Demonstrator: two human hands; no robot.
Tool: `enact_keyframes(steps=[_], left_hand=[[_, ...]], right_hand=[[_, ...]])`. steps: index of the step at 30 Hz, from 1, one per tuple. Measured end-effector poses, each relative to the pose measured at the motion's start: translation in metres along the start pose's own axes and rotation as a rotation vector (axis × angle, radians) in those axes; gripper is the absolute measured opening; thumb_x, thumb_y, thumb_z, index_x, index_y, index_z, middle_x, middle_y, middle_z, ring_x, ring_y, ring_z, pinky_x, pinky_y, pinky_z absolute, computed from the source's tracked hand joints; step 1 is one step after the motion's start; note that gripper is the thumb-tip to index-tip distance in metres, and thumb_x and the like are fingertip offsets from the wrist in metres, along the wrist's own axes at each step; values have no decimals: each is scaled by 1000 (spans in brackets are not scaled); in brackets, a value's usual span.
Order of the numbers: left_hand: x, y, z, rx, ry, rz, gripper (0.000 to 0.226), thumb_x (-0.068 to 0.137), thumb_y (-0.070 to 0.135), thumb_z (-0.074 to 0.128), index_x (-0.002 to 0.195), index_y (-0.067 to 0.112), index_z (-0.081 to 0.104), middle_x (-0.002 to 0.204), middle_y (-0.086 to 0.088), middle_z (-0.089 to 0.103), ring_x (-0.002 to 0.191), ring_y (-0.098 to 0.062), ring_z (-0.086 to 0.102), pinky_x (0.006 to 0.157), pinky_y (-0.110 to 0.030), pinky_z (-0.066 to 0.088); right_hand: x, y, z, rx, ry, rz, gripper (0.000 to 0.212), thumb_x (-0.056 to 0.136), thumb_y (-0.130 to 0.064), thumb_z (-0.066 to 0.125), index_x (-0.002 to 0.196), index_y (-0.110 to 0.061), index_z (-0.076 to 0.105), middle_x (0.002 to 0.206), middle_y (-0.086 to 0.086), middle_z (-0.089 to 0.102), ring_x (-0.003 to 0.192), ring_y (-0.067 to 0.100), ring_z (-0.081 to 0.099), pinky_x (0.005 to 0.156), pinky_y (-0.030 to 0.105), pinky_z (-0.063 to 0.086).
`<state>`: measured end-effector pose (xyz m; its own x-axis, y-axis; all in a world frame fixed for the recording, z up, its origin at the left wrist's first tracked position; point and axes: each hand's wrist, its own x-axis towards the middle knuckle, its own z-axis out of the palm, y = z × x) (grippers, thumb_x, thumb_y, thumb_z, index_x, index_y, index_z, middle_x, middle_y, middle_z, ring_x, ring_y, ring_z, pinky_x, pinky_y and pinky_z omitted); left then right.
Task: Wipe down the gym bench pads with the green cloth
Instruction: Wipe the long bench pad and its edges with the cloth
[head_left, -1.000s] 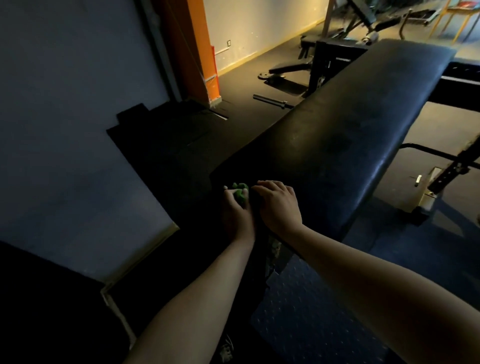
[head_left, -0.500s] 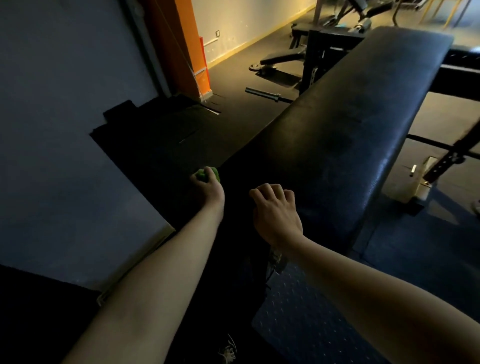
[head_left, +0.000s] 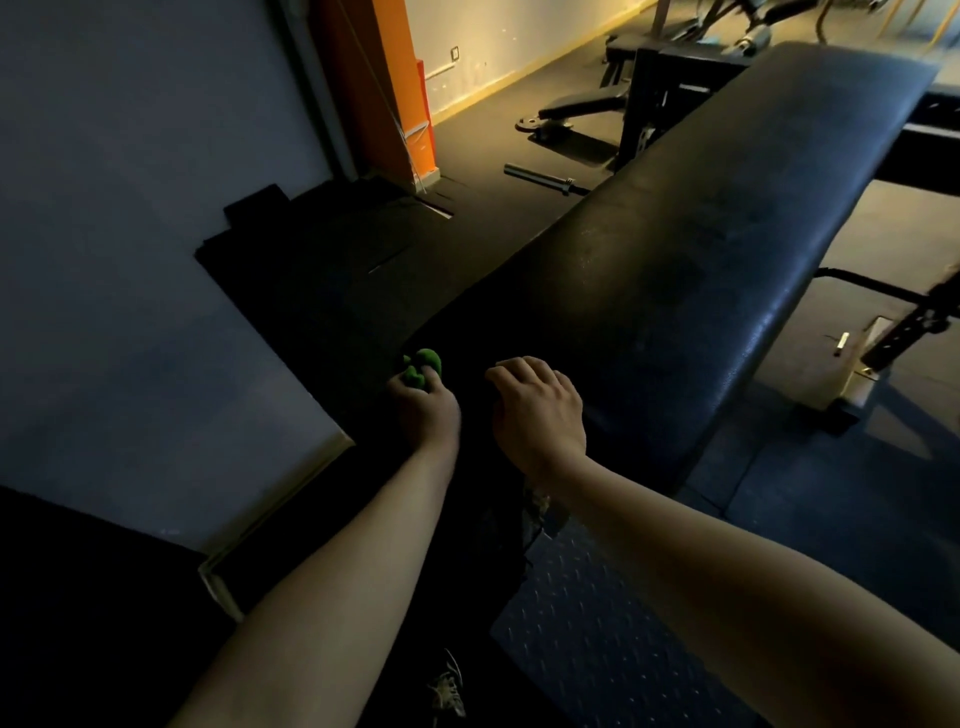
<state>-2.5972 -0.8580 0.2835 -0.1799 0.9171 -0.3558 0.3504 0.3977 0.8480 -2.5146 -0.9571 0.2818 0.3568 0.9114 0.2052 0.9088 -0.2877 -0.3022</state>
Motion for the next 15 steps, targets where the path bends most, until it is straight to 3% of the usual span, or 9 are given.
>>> enact_keyframes(steps=[4,8,12,15], left_hand=[[-35,-17,1,2,29,99,42,105,27,50,141,5,44,141,-16,51,127,-30,52,82,-23,35],[-70,-39,8,-74,-22,154,34,104,21,50,132,1,48,130,-20,56,118,-34,57,68,-12,39],[-101,-55,9,-5,-14,288,35,102,26,55,127,3,49,122,-20,60,108,-33,61,74,-25,40],[-125,-66,8,48,-54,351,35,102,27,53,128,4,48,120,-17,60,99,-23,61,68,-20,38]], right_hand=[[-8,3,-7,101,-3,-26,42,97,-30,54,138,-27,54,146,-4,51,141,19,38,112,42,38],[-23,17,-20,98,-82,-120,44,98,-26,53,143,-23,51,151,0,45,144,20,32,115,38,29],[-56,43,-32,-62,0,-63,46,93,-31,56,139,-29,53,139,0,50,131,25,40,105,41,33],[-73,57,-34,-78,35,-25,44,95,-33,56,139,-29,52,137,0,52,128,26,42,102,43,34]])
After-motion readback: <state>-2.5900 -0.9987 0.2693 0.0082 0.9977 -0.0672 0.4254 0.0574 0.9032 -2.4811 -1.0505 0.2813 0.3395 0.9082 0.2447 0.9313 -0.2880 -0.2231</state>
